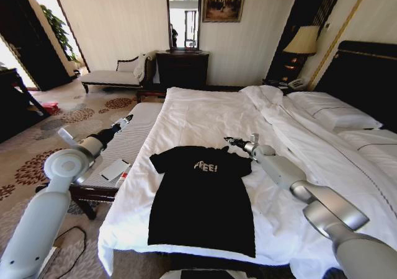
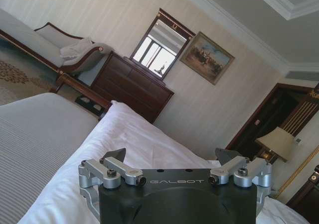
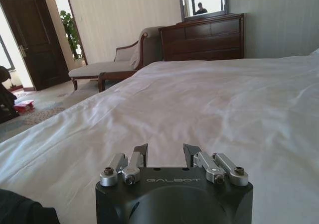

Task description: Fold the clothes on the bed.

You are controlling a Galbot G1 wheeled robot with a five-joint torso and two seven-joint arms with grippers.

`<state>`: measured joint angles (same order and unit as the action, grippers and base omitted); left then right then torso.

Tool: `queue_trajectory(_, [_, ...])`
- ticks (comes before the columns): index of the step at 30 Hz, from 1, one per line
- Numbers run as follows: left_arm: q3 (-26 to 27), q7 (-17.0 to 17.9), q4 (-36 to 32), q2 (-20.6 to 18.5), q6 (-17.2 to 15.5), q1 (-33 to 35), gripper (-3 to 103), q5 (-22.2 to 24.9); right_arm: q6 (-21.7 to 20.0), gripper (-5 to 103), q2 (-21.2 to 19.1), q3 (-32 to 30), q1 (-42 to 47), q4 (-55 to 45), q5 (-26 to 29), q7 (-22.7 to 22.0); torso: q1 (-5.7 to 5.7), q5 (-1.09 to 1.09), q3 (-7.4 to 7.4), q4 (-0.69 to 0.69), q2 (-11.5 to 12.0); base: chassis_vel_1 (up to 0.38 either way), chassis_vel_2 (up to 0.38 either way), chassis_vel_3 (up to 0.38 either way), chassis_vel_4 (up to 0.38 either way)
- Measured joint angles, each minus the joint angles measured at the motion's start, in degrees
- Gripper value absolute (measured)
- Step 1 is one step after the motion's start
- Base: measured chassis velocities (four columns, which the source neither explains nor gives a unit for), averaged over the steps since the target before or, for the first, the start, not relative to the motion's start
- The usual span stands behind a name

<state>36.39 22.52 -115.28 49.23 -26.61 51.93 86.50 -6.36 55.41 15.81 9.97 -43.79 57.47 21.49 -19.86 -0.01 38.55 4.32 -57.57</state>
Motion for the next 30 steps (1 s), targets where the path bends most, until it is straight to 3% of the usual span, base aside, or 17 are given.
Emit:
queue_trajectory(4, [-0.5,0.3,0.0,0.8,0.8,-0.6,100,-0.1,-2.7,59,-6.0,-4.2,5.6,-11.1,3.4,-4.2,0.0,-0.01,0.0,-0.02,0.0,0.0,0.0,0.0,0.0])
queue_trajectory(6, [-0.5,1.2,-0.3,1.1,1.2,-1.1,100,0.7,-3.8,59,-7.5,-5.7,8.2,-14.0,4.6,-6.1,0.0,-0.01,0.0,-0.02,0.0,0.0,0.0,0.0,0.0])
queue_trajectory(10, [1.7,4.3,-4.6,1.8,0.4,-3.7,100,6.1,-7.9,80,-13.2,-13.6,20.4,-25.2,9.3,-12.8,0.0,0.02,0.0,0.05,0.0,0.0,0.0,0.0,0.0])
queue_trajectory(13, [3.3,4.5,-7.7,1.7,0.0,-4.6,100,8.6,-8.5,85,-14.2,-17.7,25.3,-28.3,9.5,-14.0,0.01,0.01,-0.01,0.03,0.0,0.0,0.0,0.0,0.0])
queue_trajectory(16, [4.9,4.6,-11.7,1.2,-0.3,-5.3,100,11.3,-8.9,99,-14.1,-23.1,32.0,-30.6,9.5,-16.1,0.01,0.03,-0.01,-0.02,0.0,0.0,0.0,0.0,0.0])
queue_trajectory(30, [6.3,4.7,-12.5,-0.2,-1.2,-4.2,100,12.7,-10.2,100,-10.9,-35.3,46.9,-37.3,12.2,-20.2,0.01,0.0,0.0,-0.01,0.0,0.0,0.0,0.0,0.0])
